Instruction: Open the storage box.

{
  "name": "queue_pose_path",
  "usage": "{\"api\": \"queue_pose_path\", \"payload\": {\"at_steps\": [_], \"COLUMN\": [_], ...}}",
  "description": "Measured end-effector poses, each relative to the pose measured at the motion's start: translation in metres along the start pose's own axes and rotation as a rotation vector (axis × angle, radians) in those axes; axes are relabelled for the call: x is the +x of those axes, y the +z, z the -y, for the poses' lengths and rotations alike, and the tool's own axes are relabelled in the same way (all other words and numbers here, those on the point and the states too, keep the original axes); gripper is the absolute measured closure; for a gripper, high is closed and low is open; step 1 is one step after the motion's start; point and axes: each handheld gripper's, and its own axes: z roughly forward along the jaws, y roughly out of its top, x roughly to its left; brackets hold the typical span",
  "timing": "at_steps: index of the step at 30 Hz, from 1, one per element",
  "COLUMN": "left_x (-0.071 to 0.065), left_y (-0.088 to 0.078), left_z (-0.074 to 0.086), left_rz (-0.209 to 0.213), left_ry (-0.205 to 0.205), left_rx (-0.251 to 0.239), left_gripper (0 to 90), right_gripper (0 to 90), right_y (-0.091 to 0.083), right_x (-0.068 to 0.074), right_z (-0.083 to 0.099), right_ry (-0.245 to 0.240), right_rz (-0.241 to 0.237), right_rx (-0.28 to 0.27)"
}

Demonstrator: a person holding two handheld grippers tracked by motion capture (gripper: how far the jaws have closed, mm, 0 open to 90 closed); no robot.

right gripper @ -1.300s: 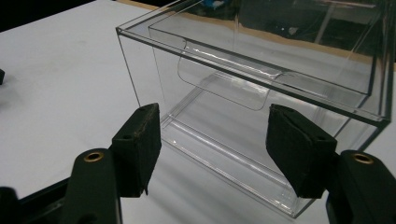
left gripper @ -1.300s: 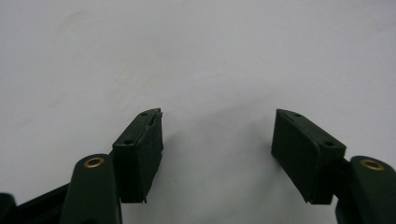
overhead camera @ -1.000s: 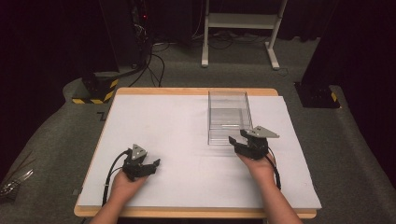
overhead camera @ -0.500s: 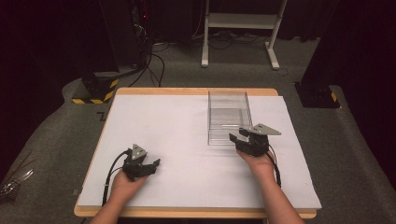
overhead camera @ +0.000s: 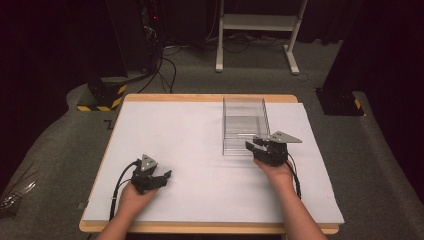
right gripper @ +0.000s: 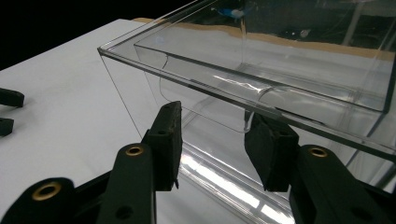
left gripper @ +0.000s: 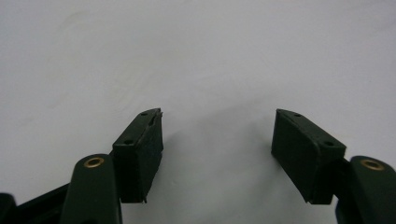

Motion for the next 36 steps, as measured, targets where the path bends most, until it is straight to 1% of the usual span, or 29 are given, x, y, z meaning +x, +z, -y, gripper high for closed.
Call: {"api": "queue_pose_path", "payload": {"at_steps": [10,24,31,36], "left_x": [0.0,0.0,0.0,0.0], "left_y": [0.0,0.0,0.0,0.0], "left_z": [0.0,0.0,0.0,0.0], "left_rz": [0.0,0.0,0.0,0.0], "left_ry": [0.0,0.0,0.0,0.0], "left_rx": [0.0,0.0,0.0,0.0], "left_gripper": [34.0,34.0,34.0,34.0], "right_gripper": [61.7,66.4,67.3,70.1], "right_y": [0.002,0.003,0.003,0.002], "right_x": [-0.005,-0.009,-0.011,-0.013], "right_z": [0.001,0.002,0.003,0.003], "right_ry": [-0.011,-0.008,-0.015,-0.019], "right_rz": [-0.029,-0.043,-0.058,-0.074], "right_rx": [-0.013,-0.023,-0.025,-0.025]}}
